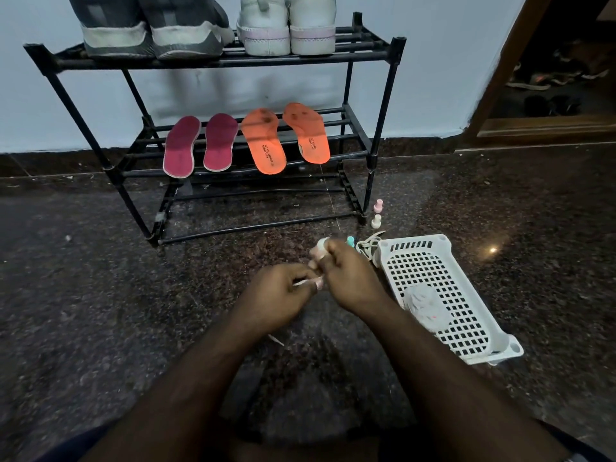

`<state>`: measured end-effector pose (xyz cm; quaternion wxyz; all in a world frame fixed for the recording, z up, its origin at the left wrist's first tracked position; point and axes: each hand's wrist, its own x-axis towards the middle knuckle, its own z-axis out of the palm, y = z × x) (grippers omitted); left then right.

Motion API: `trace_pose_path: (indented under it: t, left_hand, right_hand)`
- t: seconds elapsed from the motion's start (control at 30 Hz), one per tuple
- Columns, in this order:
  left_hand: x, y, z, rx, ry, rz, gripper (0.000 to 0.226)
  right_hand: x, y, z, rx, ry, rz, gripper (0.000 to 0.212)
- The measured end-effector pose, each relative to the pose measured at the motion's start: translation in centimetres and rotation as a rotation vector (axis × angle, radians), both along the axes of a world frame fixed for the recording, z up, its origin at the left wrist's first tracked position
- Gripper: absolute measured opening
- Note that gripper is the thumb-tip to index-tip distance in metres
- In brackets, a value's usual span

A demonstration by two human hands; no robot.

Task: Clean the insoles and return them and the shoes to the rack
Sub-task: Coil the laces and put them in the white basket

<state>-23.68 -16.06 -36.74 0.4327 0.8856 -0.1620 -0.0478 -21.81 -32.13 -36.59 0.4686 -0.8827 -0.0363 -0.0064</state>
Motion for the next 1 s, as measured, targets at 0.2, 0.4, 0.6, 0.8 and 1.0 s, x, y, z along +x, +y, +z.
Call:
trace_pose_path:
  t: [0.2,0.4,0.6,0.8,1.0]
  left_hand:
    - [0.7,1.3,0.6,-0.1,-0.116,0.095,0.012]
    - [0.7,0.6,0.6,-0.303,-0.044,0.113,0.017]
    - [1.0,0.6,1.0,-0.481,-0.026,0.142,0.015]
    - [0.5,-0.8,-0.9,-0.388,0.007,0.195,0.03]
    - [-0.3,-1.8,-1.0,-0.075,0.023,0.042,0.017]
  right_hand:
    - [-0.8,0.6,1.5,0.492,0.554,0.137,0.029]
    - [-0.8,-1.1,3.0,0.624,0.718,0.209,0.025]
    - [-1.2,-1.5,3.9,0.808,0.79,0.312,0.025]
    - [-1.1,-0.1,4.0,1.257,0.563,0.238,0.015]
    - [-0.2,0.5,2.1,0.48,0.03,-0.046,0.011]
